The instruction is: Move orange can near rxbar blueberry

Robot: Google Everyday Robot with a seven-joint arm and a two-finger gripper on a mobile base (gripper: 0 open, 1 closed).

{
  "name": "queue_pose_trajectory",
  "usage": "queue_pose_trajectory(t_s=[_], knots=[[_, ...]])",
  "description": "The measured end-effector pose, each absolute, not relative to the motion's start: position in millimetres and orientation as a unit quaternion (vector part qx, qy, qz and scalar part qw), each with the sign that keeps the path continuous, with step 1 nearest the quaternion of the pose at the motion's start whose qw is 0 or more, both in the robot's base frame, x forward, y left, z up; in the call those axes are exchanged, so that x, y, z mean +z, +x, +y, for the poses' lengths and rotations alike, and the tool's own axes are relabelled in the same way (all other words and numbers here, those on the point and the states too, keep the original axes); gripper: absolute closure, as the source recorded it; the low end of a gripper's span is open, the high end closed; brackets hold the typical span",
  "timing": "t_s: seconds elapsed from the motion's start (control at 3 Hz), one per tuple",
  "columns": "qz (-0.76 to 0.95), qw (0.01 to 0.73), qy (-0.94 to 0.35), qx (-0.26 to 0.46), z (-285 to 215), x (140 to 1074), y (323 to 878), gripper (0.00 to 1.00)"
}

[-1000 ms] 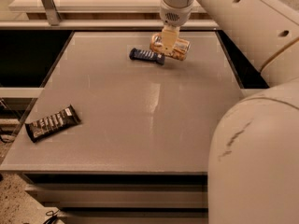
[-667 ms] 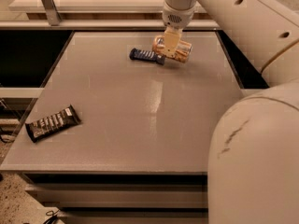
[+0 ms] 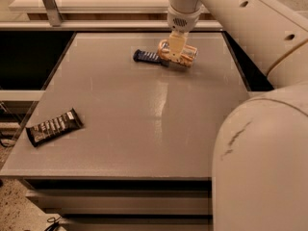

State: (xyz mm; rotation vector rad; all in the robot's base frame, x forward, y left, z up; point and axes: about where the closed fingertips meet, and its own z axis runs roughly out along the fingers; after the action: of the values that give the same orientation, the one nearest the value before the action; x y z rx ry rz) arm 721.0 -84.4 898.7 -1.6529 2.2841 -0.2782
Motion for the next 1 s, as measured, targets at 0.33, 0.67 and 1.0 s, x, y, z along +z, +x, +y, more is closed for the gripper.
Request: queue_pose_trajectory(t_s=[0.33,0.67,1.0], knots=[[0.798,0.147,-0.577,-0.093,-85.1,893.6,720.9,0.64],[0.799,0.141,-0.577,-0.091,-85.9,889.8,721.5,0.42],[0.799,0.137,-0.578,-0.091,-85.3,887.3,722.4,0.18]])
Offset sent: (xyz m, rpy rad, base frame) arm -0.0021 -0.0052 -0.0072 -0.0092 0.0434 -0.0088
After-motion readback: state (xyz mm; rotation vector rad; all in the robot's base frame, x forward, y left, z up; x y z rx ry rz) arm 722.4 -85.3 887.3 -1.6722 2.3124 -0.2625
